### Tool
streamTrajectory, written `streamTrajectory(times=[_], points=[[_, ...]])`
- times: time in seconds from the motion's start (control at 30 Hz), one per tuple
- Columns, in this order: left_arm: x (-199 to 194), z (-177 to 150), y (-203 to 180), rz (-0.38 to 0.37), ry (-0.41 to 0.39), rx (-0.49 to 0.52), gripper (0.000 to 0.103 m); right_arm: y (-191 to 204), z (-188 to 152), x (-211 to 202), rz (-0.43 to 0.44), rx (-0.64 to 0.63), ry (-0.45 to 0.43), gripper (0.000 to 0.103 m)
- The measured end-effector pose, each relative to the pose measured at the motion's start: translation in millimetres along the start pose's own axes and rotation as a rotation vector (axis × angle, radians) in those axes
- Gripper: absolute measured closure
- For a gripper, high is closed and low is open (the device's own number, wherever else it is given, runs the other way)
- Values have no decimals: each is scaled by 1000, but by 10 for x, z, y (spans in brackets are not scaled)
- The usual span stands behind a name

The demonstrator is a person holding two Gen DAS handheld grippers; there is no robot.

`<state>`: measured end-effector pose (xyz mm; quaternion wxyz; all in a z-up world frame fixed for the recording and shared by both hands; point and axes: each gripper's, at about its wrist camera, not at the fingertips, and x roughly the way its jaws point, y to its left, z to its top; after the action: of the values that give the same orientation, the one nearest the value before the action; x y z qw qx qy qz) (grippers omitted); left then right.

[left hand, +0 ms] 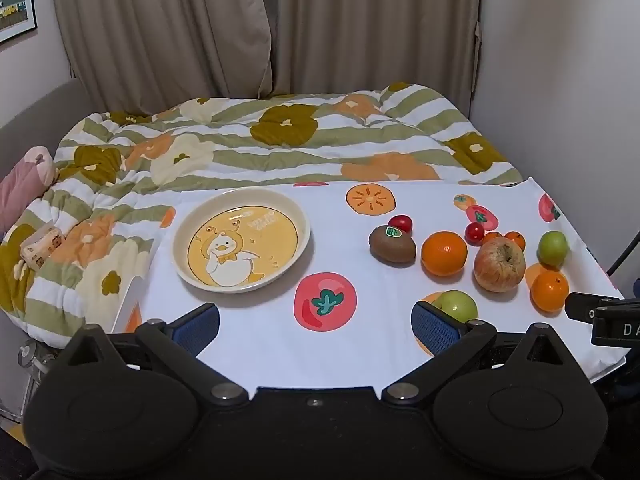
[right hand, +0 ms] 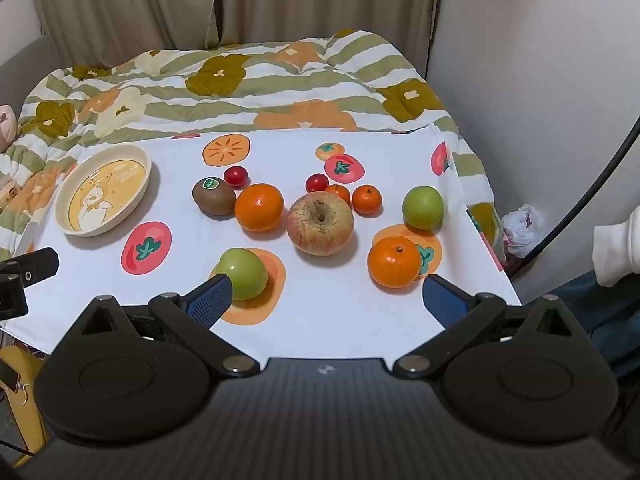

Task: Organize fruits

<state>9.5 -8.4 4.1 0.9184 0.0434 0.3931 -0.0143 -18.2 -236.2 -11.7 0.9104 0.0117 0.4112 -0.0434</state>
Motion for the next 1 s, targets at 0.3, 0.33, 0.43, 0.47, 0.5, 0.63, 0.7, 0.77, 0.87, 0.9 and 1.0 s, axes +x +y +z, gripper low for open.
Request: streamTrajectory(times=[0.3,0.33,0.43,0.47,0.5,0.63,0.7,0.77,0.87,0.9,1.0], points=[[-71,-99,71,-10,-26,-6,0,-1,3,-6,4,-5,2,0],[-73,-98,71,-10,-25,-6,0,0,0,-3,4,-6,1,0],[-71,-98,71,-11,-26,-5,0,1,-15,-6,-2,0,-1,0],[-72,-98,70,-11,-26,-5,0,1,-17,-5,-2,1,-1,0],[-71,-98,69,-10,-27,-6,0,1,-18,-3,-3,1,-2,0],[-74,-89,57,-11,-29,-2,0,-12,14,-4,-4,2,-2,0],[-73,-82,55,-14,-27,-2,0,-11,14,-5,-2,2,-3,0],[-75,-76,53,-12,-27,-1,0,-7,10,-5,-2,3,-3,0],[-69,-60,58,-14,-25,-3,0,-1,11,-6,-3,3,-4,0],[-67,-68,53,-12,-27,-2,0,0,11,-7,-3,3,-4,0],[-62,-61,55,-13,-28,-2,0,3,18,-4,-4,2,-5,0]])
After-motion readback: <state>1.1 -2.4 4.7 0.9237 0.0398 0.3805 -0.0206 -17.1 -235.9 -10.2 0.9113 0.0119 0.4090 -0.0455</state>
